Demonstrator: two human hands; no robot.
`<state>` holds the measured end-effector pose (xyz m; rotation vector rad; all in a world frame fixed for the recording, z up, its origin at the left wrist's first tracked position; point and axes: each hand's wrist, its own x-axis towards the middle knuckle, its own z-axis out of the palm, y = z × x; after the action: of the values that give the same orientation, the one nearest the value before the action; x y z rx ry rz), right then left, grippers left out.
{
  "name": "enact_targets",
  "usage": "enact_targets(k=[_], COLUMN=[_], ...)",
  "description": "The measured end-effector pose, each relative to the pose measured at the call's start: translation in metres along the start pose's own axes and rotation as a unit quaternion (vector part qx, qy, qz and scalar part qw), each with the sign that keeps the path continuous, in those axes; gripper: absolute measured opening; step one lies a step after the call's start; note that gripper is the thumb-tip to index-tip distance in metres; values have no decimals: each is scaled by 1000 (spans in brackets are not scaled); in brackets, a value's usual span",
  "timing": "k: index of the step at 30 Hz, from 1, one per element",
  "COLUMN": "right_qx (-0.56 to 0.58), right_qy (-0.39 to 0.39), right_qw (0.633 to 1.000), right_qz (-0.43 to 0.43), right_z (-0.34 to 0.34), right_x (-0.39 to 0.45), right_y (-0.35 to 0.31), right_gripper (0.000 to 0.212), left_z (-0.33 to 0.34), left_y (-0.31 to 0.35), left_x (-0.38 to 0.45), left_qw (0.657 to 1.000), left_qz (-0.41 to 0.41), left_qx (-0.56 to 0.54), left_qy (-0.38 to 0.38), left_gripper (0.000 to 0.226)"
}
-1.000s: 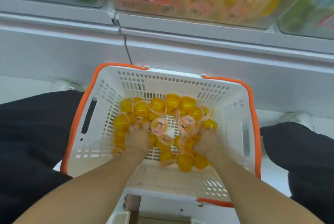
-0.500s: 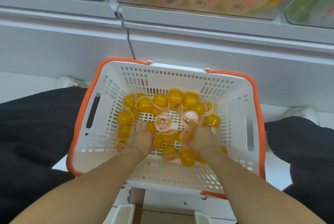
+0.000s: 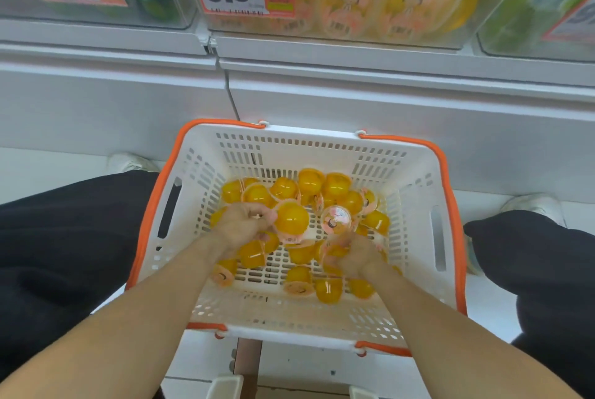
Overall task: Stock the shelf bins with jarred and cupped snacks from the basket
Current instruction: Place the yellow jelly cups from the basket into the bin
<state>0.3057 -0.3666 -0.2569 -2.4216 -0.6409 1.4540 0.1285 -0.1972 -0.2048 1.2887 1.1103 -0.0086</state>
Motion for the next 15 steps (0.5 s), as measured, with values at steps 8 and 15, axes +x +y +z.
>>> enact_targets(k=[8, 15], right_qx=[513, 566], right_qy=[-160, -188], right_qw=[834, 766], right_qz=[-125, -240], right_z=[-62, -145], right_x=[-62, -131], right_y=[-58, -102], right_gripper=[30, 52], left_z=[-13, -10], left_y=[102, 215], left_x=[-28, -85], left_qw=[916, 904], left_qz=[115, 73], left_qx=[-315, -326], left_qy=[-219, -268], left_gripper=[62, 35])
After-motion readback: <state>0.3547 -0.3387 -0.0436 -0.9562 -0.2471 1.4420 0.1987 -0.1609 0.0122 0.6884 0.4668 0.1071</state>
